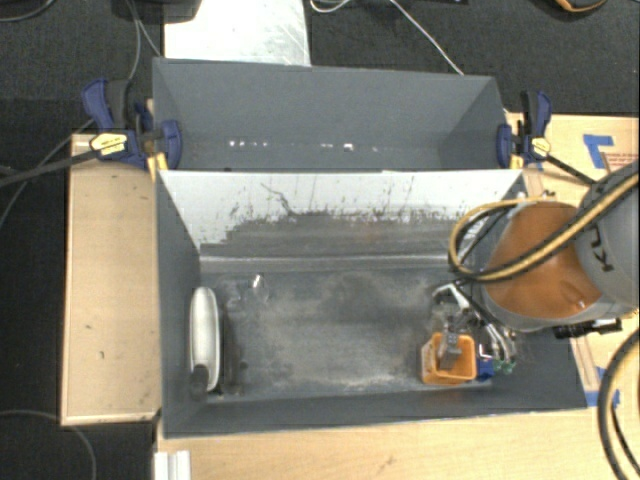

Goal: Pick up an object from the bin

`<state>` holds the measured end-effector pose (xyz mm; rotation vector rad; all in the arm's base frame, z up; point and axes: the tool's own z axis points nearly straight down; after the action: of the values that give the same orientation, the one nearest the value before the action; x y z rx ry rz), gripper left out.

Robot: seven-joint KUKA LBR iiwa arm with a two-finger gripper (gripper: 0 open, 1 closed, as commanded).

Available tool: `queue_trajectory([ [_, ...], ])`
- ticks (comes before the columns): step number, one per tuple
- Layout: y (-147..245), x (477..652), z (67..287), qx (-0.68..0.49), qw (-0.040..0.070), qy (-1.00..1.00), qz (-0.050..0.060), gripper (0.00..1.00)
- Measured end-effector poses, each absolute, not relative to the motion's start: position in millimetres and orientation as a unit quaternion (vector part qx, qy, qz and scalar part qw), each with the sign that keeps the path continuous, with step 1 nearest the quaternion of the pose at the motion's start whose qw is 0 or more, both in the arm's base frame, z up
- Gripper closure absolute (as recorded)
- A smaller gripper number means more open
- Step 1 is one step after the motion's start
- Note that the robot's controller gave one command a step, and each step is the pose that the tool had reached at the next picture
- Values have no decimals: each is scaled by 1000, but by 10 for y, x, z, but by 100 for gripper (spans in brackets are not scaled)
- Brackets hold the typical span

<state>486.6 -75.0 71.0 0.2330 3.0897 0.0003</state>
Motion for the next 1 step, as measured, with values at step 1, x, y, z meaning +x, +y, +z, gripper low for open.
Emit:
queue_trajectory([
  [1,-729,4954,1567,76,10,997,1,100],
])
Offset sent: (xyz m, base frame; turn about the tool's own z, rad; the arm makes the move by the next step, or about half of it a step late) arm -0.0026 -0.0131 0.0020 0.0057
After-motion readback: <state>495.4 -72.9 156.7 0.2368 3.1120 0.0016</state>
